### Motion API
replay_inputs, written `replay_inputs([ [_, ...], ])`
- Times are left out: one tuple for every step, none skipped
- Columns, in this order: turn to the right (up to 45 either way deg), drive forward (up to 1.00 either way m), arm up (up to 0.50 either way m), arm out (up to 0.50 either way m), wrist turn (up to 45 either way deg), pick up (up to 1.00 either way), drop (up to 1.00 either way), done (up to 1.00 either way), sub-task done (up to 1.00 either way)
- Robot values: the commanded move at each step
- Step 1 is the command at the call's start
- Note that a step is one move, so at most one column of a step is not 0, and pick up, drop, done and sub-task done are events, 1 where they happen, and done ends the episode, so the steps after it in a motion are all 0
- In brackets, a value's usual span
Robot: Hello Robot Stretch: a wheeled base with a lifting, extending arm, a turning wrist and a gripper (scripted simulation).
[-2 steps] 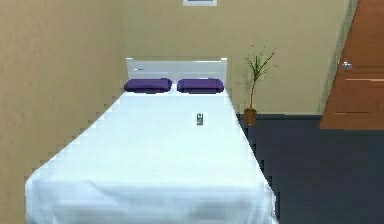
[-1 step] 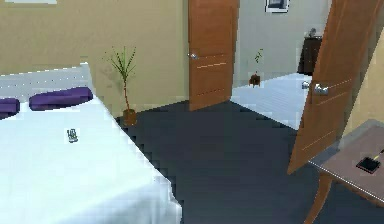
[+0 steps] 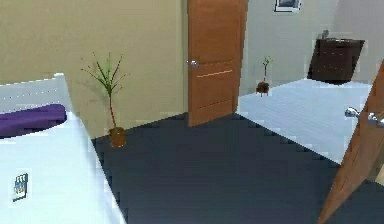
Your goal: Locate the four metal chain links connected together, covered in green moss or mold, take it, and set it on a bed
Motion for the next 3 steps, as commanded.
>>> replay_inputs([
  [33.0,0.0,0.0,0.0,0.0,0.0,0.0,0.0,0.0],
  [0.0,0.8,0.0,0.0,0.0,0.0,0.0,0.0,0.0],
  [-45.0,0.0,0.0,0.0,0.0,0.0,0.0,0.0,0.0],
])
